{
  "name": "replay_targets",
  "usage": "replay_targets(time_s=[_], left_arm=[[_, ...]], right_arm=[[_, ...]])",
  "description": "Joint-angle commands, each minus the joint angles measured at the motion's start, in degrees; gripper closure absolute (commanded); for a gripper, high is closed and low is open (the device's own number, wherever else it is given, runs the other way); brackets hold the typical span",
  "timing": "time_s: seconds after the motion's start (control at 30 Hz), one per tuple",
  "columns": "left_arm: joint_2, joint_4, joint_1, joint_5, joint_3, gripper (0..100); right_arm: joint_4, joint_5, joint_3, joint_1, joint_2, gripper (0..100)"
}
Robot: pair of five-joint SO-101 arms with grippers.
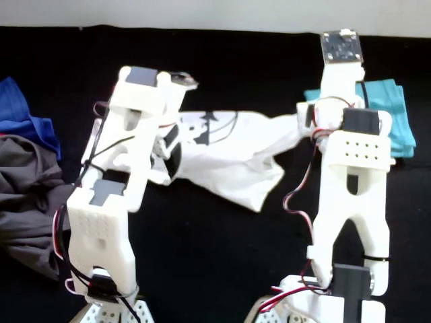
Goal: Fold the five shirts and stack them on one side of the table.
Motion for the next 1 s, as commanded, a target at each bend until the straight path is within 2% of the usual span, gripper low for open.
replay_targets(time_s=[0.0,0.33,0.67,0.97], left_arm=[[0.9,-0.8,0.7,-0.4,-1.8,80],[7.3,-7.4,1.0,-0.3,-1.8,80],[7.9,-7.4,4.8,-0.3,-1.6,80],[13.7,-7.5,2.6,-0.5,-2.2,80]], right_arm=[[-0.7,-0.5,-0.1,-0.5,-0.8,99.2],[-0.9,-0.5,-0.1,-0.5,-0.8,99.2],[-0.7,-0.5,-0.1,-0.5,-0.8,99.2],[-0.6,-0.5,-0.1,-0.1,-1.3,99.2]])
